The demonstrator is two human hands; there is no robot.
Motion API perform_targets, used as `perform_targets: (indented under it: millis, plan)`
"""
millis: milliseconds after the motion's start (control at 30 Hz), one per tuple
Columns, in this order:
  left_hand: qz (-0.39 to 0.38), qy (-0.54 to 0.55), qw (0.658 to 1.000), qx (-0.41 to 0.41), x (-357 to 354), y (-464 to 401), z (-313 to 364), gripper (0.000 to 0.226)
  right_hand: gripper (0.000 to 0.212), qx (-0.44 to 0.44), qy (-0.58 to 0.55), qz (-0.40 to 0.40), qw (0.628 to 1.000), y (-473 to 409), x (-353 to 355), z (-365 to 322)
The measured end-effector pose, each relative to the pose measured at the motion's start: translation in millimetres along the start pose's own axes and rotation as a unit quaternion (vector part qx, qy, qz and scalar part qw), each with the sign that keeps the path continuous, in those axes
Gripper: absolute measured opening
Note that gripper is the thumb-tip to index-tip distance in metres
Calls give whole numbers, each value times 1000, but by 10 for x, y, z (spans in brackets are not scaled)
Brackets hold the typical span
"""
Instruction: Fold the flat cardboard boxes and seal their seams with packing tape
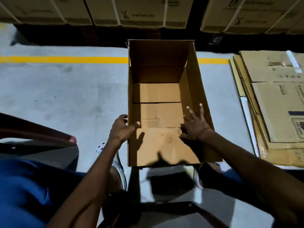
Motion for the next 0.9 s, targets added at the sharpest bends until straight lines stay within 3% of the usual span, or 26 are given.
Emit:
perform_targets:
  millis: [67,200,300,400,533,667,733,800,833,900]
  plan:
    - [28,28,999,-21,78,-267,192,87,70,-40,-30,40,998,-168,285,351]
    - [71,26,995,-72,185,-762,667,63,80,-94,-147,111,978,-571,673,897]
    - [88,36,991,-92,199,-1159,963,61,92,-124,-278,187,934,-851,958,1195]
    - [94,75,988,-93,196,-1468,1079,58,101,-157,-333,233,900,-1146,1177,1482]
    - [163,68,981,-86,354,-1615,950,53,117,-224,-404,261,848,-1477,1263,1908]
    - [183,47,977,-95,488,-1676,854,52,125,-248,-469,264,805,-1722,1296,2151]
    - [182,51,978,-92,492,-1685,836,51,117,-259,-503,283,774,-1788,1346,2238]
    - [179,57,978,-88,479,-1666,812,51,92,-272,-529,322,736,-1753,1449,2334]
    - [178,59,978,-89,479,-1653,809,52,78,-267,-527,333,735,-1724,1505,2336]
    - [182,64,977,-95,489,-1638,823,54,56,-230,-488,331,774,-1637,1595,2206]
Point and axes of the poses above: each hand's wrist, its own y-axis away from the middle knuckle, its own x-axis out of the back of the hand, z = x × y, the point moved 8 cm from there along -y, towards the middle knuckle, and after that the axes turned 6 degrees about z, right-handed, at the moved point
